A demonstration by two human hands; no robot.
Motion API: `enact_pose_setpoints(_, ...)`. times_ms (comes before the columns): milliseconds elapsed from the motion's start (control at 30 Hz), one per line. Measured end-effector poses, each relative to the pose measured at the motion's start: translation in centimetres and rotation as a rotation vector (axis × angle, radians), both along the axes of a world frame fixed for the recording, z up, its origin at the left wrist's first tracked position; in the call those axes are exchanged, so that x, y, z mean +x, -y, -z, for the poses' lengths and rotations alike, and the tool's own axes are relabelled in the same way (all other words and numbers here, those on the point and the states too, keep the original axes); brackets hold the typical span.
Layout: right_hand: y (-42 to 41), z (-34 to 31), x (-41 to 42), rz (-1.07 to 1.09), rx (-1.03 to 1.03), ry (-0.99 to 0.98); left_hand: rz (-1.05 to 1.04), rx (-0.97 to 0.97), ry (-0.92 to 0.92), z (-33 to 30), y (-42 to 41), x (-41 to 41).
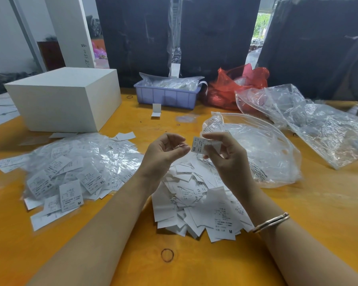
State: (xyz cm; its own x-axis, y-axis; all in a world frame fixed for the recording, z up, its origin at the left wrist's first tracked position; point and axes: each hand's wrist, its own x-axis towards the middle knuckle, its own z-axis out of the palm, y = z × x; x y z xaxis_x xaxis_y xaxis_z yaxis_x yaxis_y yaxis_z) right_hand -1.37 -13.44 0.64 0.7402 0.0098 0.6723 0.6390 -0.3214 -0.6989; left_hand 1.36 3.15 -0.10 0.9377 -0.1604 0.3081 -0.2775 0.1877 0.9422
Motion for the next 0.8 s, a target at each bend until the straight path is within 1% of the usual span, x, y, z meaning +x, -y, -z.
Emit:
enact_pose_setpoints(167,-0.16,0.01,0.07,-0.005,-0.088,0.054,0.005,0.001,0.000,0.11,-0.08,0.14)
enact_pose_setpoints(400,0.21,-0.04,0.17,-0.009,-0.008,0.020,0.001,-0.006,-0.003,0.22,-0.08,0.19)
enact_pose_setpoints(567,0.17,-0.05,0.11,-0.034,-0.020,0.010,0.003,-0.005,-0.002,0.18,-0.06,0.24)
enact_pose_setpoints(667,-0.02,0.18,0.13,-0.085,-0.055,-0.044,0.005,0.001,0.001,0.26,-0.04,0.25)
enact_pose_setpoints(800,-0.01,0.54,0.34,-0.146,-0.060,-0.173,0.032,0.022,0.008,0.21,-0.04,0.05)
